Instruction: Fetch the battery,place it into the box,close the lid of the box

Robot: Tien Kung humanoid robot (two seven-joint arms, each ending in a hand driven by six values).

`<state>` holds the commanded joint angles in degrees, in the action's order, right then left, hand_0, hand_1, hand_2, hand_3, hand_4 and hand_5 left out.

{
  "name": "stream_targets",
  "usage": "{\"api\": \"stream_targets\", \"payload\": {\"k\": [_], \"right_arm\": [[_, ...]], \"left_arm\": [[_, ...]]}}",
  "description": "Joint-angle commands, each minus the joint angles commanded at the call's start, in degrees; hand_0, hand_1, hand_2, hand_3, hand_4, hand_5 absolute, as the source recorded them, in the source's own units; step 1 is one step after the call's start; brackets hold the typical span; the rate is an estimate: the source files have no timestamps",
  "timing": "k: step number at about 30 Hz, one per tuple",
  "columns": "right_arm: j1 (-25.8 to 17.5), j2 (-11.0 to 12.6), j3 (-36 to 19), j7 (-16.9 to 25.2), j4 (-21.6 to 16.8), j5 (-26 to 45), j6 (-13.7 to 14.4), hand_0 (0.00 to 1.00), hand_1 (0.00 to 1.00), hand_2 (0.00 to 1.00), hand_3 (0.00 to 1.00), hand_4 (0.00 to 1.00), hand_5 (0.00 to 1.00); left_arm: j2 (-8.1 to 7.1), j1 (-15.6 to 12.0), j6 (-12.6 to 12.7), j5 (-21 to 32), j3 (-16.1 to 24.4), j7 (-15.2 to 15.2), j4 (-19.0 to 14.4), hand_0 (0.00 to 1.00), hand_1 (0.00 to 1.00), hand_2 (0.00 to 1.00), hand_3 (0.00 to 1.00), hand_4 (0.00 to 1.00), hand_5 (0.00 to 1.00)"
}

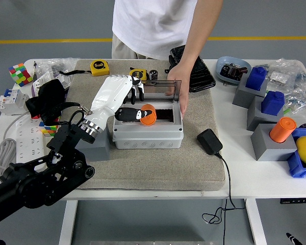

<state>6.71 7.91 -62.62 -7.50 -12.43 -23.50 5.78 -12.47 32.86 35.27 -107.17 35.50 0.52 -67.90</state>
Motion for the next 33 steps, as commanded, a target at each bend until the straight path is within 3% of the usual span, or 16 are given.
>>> {"api": "stream_targets", "payload": {"k": [8, 33], "right_arm": [[-0.01, -0.07, 0.35, 0.03, -0.07, 0.13, 0.00, 0.657, 0.665, 0.671, 0.552, 0.955, 0.447], [0.13, -0.28, 1.41, 0.25, -0.61, 0.47, 0.29, 0.657, 0.663, 0.671, 0.551, 0.955, 0.447]], "left_arm": [[1.20, 1.30, 1.69, -1.25, -1.12, 1.26, 4.01, 0.089, 0.106, 0.202, 0.266, 0.998, 0.068], [4.46, 7.56, 1.71, 0.29, -2.98, 6.10, 12.60, 0.082, 0.099, 0.194, 0.256, 0.998, 0.058]]}}
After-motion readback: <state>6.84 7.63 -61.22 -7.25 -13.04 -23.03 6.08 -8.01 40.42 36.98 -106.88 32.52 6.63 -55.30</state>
